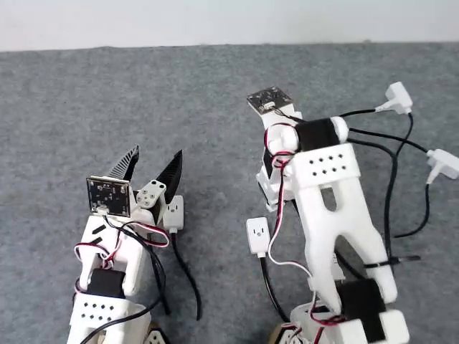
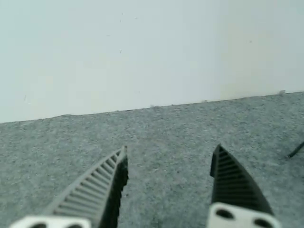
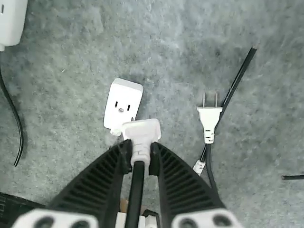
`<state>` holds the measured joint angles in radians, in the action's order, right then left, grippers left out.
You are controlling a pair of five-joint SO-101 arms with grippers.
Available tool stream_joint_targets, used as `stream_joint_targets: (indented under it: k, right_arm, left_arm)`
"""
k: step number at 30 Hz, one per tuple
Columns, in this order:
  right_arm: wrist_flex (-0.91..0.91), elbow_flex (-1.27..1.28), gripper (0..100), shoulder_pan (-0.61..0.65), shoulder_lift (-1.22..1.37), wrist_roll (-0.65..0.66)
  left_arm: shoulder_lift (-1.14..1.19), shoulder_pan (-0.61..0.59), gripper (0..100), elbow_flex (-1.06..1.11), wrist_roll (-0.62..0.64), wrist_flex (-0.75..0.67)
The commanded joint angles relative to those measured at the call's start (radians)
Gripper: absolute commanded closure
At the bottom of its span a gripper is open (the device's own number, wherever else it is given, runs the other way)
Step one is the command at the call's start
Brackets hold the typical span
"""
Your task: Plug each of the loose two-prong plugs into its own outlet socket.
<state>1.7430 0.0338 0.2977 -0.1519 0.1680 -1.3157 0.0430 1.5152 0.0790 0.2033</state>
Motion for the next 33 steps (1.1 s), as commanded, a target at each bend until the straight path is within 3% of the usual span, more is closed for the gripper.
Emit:
stream_joint_targets:
  k: [1, 23, 27, 33]
  right_arm:
    - [-0.001, -0.008, 99.0, -0.007, 0.007, -0.020]
    - [-0.013, -0.008, 99.0, 0.050, 0.101, -0.060]
    - [-0.030, -0.006, 99.0, 0.038, 0.096, -0.153]
    - [-0.050, 0.052, 99.1, 0.012, 0.133, -0.157]
  left_arm:
    - [-0.005, -0.002, 73, -0.036, 0.008, -0.029]
    - [-0.003, -0.002, 73, -0.022, -0.012, -0.057]
    - [-0.003, 0.003, 73, -0.021, -0.021, -0.057]
    - [-0.003, 0.003, 73, -0.021, -0.023, -0.057]
